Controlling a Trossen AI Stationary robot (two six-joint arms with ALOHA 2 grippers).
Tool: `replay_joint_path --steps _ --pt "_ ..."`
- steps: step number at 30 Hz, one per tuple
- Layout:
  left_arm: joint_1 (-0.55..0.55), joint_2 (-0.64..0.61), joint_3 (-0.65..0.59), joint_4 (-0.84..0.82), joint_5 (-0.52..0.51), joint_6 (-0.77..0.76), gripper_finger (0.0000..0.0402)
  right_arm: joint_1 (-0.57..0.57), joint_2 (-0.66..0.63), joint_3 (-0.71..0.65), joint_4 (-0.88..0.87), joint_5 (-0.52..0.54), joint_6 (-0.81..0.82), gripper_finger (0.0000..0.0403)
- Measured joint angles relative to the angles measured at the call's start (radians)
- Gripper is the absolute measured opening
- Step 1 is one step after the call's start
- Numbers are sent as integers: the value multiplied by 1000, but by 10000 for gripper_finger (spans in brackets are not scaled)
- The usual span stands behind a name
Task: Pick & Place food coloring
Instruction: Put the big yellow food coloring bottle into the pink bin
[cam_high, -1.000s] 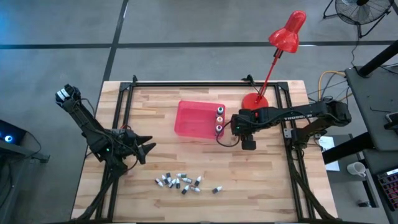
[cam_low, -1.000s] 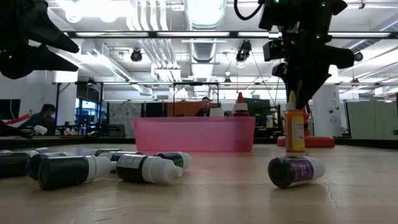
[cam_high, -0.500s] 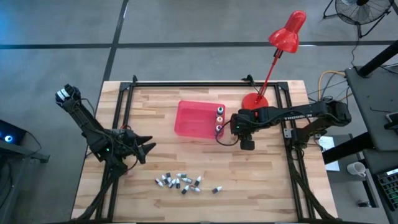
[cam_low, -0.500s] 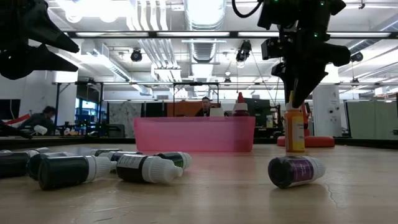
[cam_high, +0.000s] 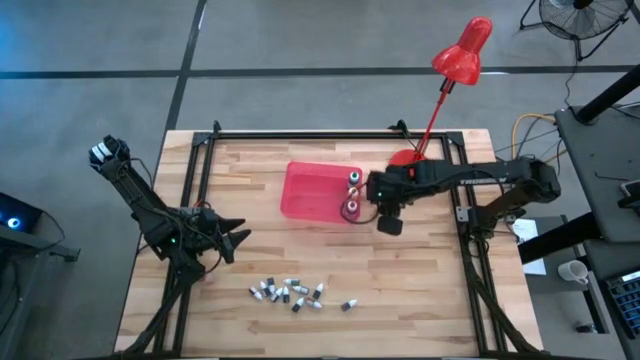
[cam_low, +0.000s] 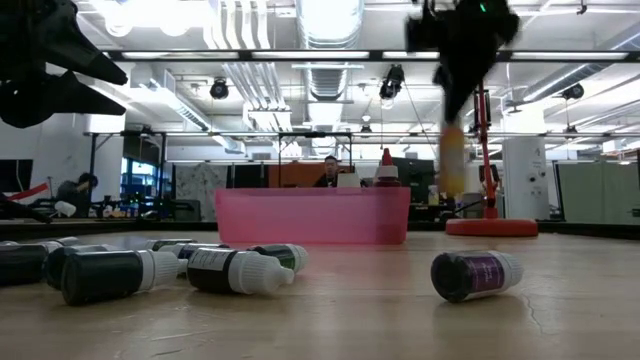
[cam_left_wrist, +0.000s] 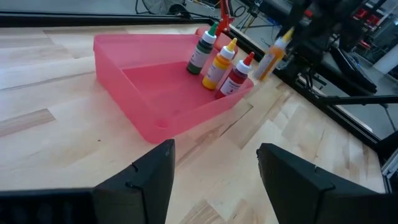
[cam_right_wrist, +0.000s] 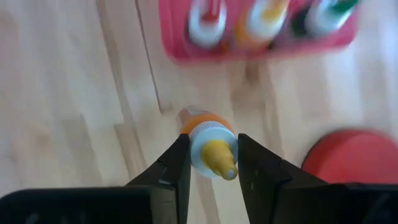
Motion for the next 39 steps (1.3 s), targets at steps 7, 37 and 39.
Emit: replay_joint_path --steps 7,37,39 --pt "2 0 -3 -1 -3 0 202 3 126 370 -116 168 -94 89" --pt "3 -32 -12 -19 80 -176 202 -349 735 799 -203 -68 -412 99" --pt "3 -32 -12 -19 80 -173 202 -352 734 793 -199 -70 -412 110"
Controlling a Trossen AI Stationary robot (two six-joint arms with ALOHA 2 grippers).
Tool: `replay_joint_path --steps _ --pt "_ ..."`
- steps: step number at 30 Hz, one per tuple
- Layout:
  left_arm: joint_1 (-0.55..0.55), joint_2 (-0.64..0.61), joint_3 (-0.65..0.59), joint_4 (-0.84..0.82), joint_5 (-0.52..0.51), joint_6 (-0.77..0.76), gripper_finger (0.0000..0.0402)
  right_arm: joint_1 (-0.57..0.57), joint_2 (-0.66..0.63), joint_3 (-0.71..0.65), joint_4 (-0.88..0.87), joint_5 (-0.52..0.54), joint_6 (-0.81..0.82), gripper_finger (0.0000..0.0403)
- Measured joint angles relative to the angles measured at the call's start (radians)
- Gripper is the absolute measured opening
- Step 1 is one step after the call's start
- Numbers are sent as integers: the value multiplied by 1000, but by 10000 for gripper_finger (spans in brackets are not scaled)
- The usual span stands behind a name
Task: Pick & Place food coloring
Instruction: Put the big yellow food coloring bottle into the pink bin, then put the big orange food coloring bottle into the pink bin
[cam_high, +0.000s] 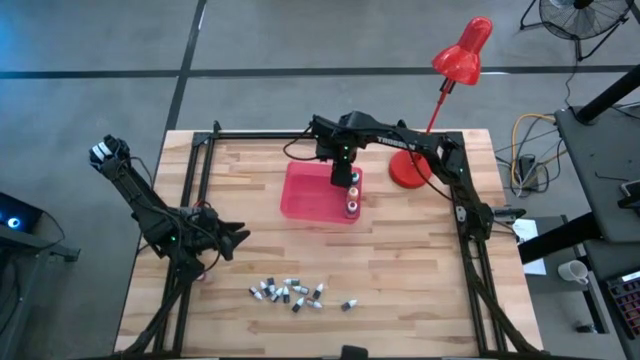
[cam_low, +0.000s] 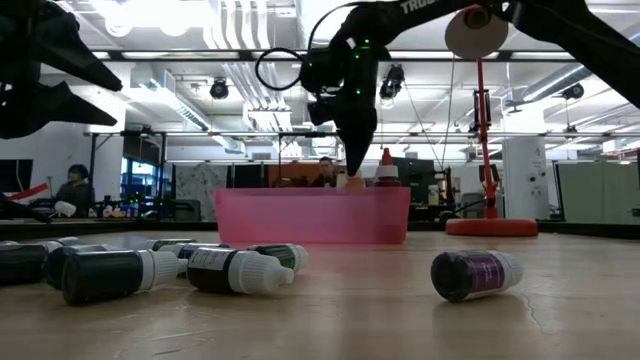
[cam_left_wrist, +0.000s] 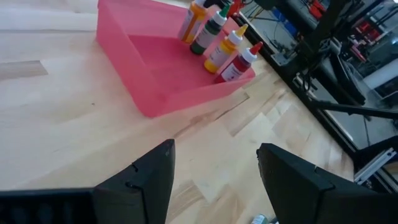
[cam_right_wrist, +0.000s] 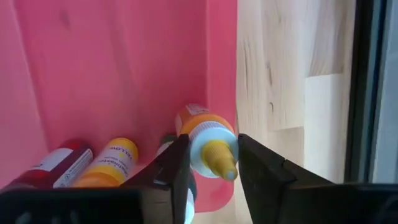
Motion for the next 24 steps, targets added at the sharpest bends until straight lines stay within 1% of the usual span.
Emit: replay_joint_path --steps 5,10,15,19,20,21,24 --pt "0 0 0 0 -29 47 202 -1 0 -9 46 0 23 156" --pt "0 0 0 0 -51 58 202 0 -1 -8 33 0 31 195" --pt "0 0 0 9 -54 59 202 0 -6 -9 -9 -2 38 213" --pt "0 0 0 25 -52 59 202 4 -30 3 3 -76 92 216" --pt "1 0 0 26 -34 59 202 9 -37 11 12 -83 103 216" --pt "4 -3 0 25 8 61 202 14 -42 21 21 -85 110 216" --pt "38 -6 2 18 219 104 202 34 -57 56 46 -88 110 217"
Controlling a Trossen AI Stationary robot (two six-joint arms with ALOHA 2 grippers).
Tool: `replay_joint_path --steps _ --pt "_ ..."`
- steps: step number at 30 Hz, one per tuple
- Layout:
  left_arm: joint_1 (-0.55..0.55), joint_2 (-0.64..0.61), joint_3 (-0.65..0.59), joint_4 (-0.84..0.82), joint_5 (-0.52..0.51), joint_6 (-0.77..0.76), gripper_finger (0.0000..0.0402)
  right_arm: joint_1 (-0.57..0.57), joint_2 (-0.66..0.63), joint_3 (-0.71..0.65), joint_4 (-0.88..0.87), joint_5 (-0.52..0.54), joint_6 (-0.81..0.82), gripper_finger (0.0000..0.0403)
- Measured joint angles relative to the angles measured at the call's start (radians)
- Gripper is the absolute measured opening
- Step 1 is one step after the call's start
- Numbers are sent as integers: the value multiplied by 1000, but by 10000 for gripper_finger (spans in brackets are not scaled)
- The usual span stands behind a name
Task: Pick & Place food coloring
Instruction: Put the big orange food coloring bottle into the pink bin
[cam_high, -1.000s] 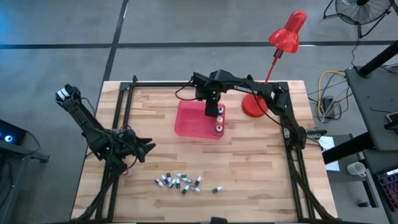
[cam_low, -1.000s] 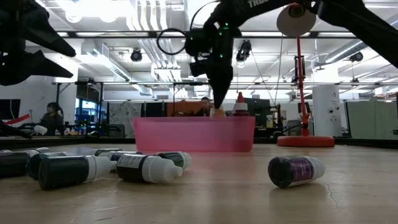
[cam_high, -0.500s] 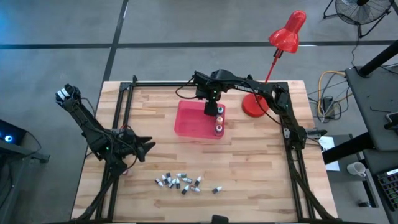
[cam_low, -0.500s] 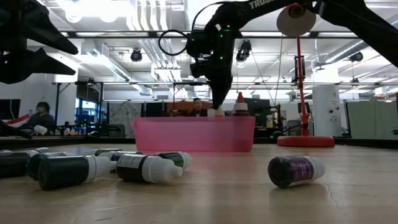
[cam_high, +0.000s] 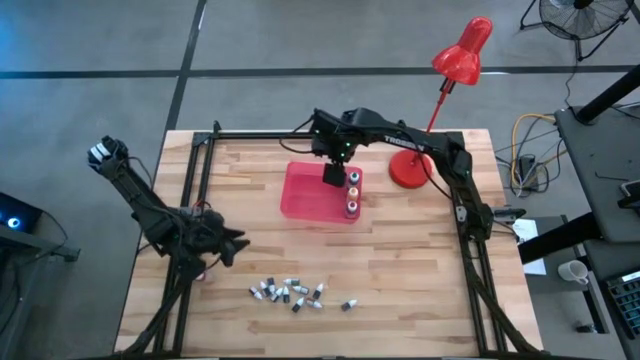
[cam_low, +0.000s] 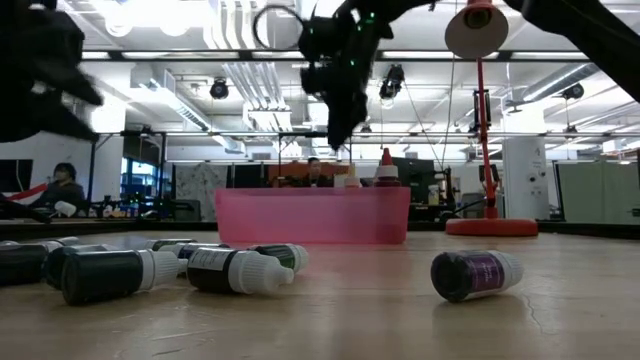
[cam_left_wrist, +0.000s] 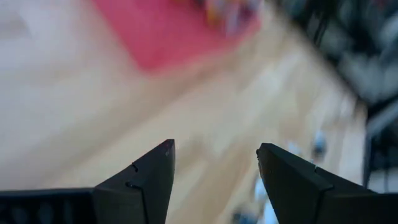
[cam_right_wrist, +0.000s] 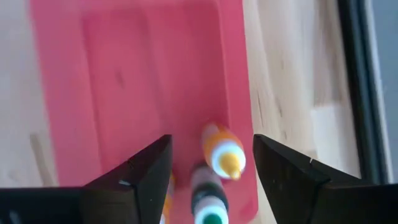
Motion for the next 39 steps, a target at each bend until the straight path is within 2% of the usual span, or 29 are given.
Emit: replay_joint_path --steps 2,4,8,10,13,17,19,25,27,33,39 --pt "28 0 0 -1 143 57 202 18 -11 21 22 0 -23 216" --pt "53 1 5 -2 239 123 202 40 -24 43 49 -2 -59 216" --pt "77 16 61 -12 341 252 202 89 -30 107 62 -5 -117 216" --pt "80 27 106 -81 374 301 202 105 -30 119 67 -6 -135 216" --pt "114 49 191 -275 455 315 202 118 -30 126 71 0 -140 216" --pt "204 108 293 -506 688 396 202 122 -29 119 65 0 -129 216" --pt "233 147 332 -554 790 450 202 122 -29 111 63 0 -129 216" --pt "233 293 402 -566 1008 565 202 127 -29 108 63 -7 -102 214" --pt "232 351 425 -608 1048 599 202 132 -29 108 63 -8 -101 214" --pt "235 518 463 -764 1058 740 202 140 -27 104 71 -8 -104 214" --pt "236 531 464 -760 1122 752 202 141 -27 104 71 -9 -101 214"
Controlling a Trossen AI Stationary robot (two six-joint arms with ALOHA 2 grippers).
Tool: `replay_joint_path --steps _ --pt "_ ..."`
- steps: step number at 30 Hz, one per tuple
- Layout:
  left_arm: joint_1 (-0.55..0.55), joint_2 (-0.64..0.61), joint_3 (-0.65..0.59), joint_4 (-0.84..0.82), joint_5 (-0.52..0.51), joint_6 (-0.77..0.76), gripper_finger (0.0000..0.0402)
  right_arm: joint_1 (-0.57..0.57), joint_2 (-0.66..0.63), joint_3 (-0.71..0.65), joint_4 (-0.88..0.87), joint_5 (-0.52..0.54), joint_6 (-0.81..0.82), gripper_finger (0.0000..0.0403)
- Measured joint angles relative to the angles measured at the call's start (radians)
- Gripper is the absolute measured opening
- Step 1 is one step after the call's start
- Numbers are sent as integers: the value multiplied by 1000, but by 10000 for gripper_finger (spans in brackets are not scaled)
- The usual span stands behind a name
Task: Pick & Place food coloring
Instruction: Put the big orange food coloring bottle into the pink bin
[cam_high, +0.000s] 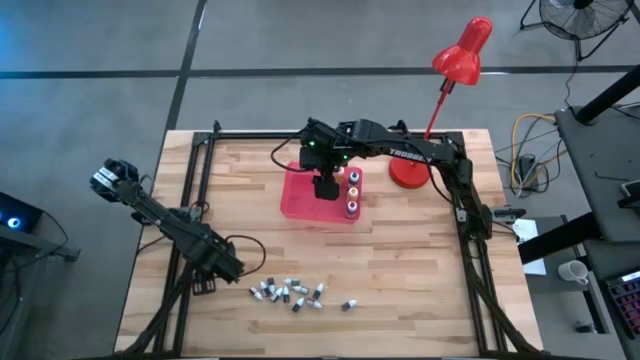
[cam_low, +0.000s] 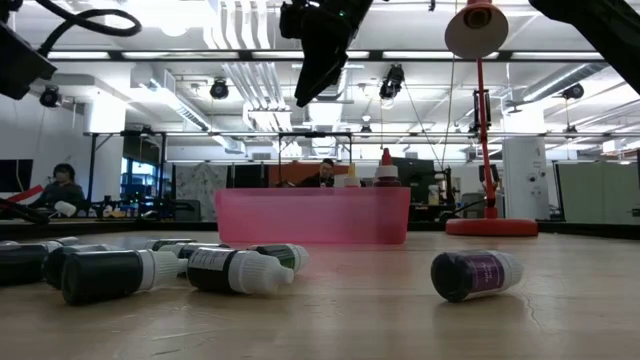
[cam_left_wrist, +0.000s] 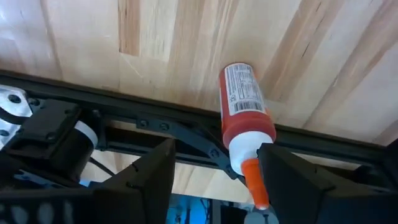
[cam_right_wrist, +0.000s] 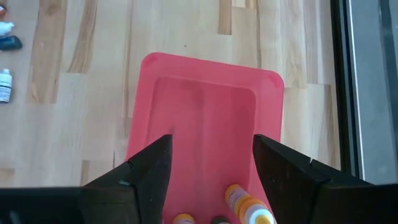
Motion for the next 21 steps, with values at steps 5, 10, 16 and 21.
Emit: replay_joint_path --steps 5,10,16,21 --pt "9 3 0 36 1 -12 202 0 0 0 0 0 -3 214" --pt "9 22 0 87 5 -24 202 0 0 -1 0 1 2 214" --pt "10 49 0 84 45 -34 202 0 0 -1 0 1 21 214" --pt "9 75 0 84 94 -35 202 0 0 -1 0 1 40 214"
